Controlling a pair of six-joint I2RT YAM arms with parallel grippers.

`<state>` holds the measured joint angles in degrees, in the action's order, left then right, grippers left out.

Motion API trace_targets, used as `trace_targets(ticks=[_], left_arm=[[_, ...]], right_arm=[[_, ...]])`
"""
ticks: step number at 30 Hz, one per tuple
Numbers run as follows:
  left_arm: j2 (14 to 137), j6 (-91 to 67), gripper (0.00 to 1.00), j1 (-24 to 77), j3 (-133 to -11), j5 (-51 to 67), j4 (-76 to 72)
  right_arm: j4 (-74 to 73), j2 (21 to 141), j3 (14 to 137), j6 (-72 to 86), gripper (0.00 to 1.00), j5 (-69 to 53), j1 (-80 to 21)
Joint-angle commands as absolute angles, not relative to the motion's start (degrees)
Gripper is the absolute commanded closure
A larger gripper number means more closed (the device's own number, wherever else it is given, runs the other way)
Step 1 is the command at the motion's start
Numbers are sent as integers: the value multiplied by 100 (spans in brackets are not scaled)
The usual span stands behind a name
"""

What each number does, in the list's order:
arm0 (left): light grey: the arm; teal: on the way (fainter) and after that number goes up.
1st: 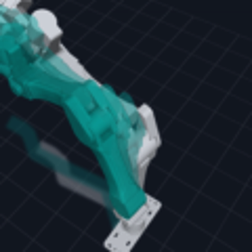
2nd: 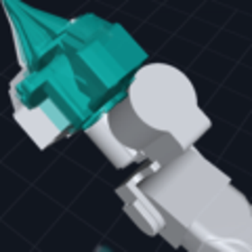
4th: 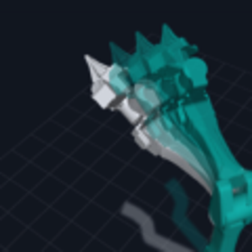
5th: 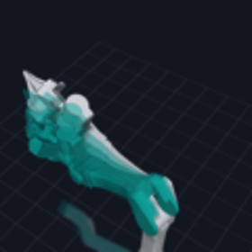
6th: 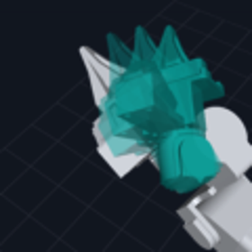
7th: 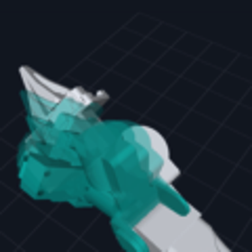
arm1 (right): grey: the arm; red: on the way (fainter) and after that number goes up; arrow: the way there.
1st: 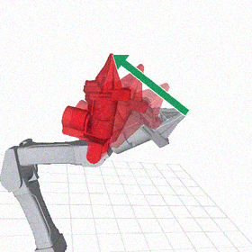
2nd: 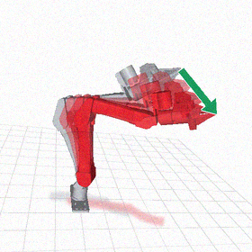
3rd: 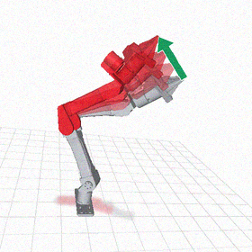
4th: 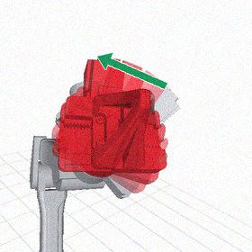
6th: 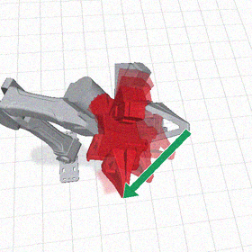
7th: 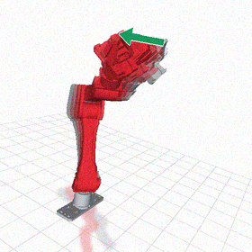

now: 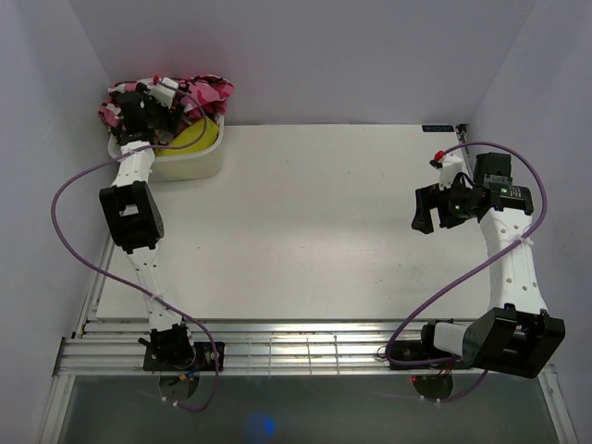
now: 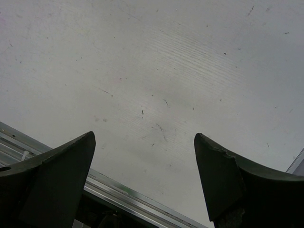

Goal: Fold and stack the trousers
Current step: Grab the trousers from the pile

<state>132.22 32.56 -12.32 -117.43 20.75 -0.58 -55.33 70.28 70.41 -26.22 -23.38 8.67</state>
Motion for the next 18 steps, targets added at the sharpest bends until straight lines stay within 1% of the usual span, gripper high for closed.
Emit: trace_targets(ticks=[1,8,9,10,11,13,14,16,17,18], left_arm=[[13429,3321,2,-1283,-12383,1512,-782],[14167,3436,2,-1292,-12893,1424,-1019],[14272,3428,4,-1292,-12963,1441,-1020],[14300,3419,16,-1292,-13016,1485,-1011],[14309,3410,24,-1292,-13034,1503,-1037],[14256,3358,36,-1292,-13043,1573,-1046],[14212,3331,49,-1292,-13034,1669,-1055],[14029,3235,64,-1292,-13017,1705,-1177],[13940,3182,82,-1292,-12999,1670,-1247],[13852,3069,92,-1301,-12982,1644,-1352]], right_arm=[[-5431,7022,7040,-2725,10,-2285,896],[-5432,7066,6996,-2795,10,-2048,896],[-5432,7066,7005,-2795,10,-2039,896],[-5432,7066,7005,-2795,10,-2004,896],[-5432,7058,7005,-2786,10,-2004,896],[-5432,7049,7005,-2786,10,-1986,896],[-5432,7040,7005,-2786,10,-1986,896],[-5440,7040,7014,-2777,10,-1995,896],[-5440,7040,7031,-2769,10,-1995,896],[-5449,7040,7057,-2769,10,-2004,896]])
